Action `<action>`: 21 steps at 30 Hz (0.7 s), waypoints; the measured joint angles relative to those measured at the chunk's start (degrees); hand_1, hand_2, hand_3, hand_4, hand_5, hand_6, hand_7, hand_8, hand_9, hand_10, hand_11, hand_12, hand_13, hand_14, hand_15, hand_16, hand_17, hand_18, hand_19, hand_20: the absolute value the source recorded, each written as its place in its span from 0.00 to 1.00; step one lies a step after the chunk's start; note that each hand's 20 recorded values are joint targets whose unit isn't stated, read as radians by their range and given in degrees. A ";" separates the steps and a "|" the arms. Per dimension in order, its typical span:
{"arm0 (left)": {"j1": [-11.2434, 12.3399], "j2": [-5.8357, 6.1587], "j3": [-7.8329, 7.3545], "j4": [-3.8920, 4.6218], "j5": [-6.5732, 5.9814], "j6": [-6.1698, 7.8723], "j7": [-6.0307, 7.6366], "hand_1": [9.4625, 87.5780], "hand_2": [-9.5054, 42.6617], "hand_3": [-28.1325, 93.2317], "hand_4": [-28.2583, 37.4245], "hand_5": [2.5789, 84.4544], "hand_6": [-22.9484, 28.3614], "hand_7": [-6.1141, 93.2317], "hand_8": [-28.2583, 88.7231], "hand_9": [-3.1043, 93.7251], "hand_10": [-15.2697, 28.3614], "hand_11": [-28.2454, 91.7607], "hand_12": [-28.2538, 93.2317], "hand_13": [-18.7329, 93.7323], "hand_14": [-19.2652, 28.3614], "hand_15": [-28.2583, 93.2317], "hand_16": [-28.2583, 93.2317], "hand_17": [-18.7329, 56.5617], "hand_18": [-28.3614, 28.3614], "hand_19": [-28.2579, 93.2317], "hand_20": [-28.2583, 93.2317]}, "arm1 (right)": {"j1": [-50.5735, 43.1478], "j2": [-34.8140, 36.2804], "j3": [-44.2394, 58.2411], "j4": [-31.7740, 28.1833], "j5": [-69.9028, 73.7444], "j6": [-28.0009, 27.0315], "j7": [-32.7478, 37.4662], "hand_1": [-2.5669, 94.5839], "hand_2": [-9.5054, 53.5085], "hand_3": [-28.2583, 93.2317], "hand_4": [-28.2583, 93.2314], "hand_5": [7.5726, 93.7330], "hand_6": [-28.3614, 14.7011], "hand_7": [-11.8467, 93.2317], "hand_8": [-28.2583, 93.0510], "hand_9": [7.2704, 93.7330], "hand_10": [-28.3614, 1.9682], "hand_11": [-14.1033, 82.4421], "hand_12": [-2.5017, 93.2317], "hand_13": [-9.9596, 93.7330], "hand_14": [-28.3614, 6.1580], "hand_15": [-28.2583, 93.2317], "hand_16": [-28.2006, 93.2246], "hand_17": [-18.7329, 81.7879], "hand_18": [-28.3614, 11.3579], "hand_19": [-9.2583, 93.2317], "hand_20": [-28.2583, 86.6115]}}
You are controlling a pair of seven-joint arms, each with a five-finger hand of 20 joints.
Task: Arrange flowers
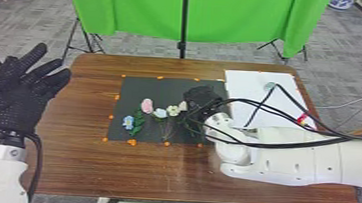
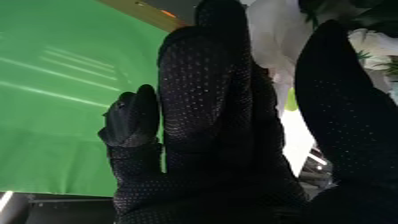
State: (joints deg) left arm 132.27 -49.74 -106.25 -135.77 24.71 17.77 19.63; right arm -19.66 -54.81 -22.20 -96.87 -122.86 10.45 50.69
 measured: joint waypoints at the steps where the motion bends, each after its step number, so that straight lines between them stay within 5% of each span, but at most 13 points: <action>1: 0.06 -0.01 -0.01 0.00 0.00 0.00 0.05 0.13 0.35 0.86 0.00 0.37 0.61 0.21 0.16 0.35 0.81 0.45 0.32 0.38 0.99 0.68 0.15 0.16 0.99 0.80 0.21 | 0.07 0.06 -0.02 -0.09 0.01 0.10 -0.02 0.41 0.00 0.86 0.00 0.67 0.69 0.27 0.13 0.85 0.62 0.41 0.20 0.86 0.70 0.76 0.38 0.62 0.25 1.00 0.54; 21: 0.53 -0.50 -0.02 -0.04 0.00 0.12 0.09 0.13 0.35 0.86 0.00 0.37 0.61 0.21 0.16 0.35 0.81 0.45 0.32 0.38 0.99 0.68 0.15 0.16 0.99 0.80 0.21 | 1.23 1.45 -0.05 -1.92 0.02 0.31 0.29 0.40 0.00 0.87 0.00 0.65 0.68 0.26 0.13 0.85 0.60 0.41 0.20 0.86 0.69 0.76 0.38 0.62 0.23 1.00 0.55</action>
State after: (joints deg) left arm 132.80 -50.24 -106.27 -135.81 24.71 17.89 19.72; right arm -18.44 -53.36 -22.25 -98.79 -122.84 10.77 50.98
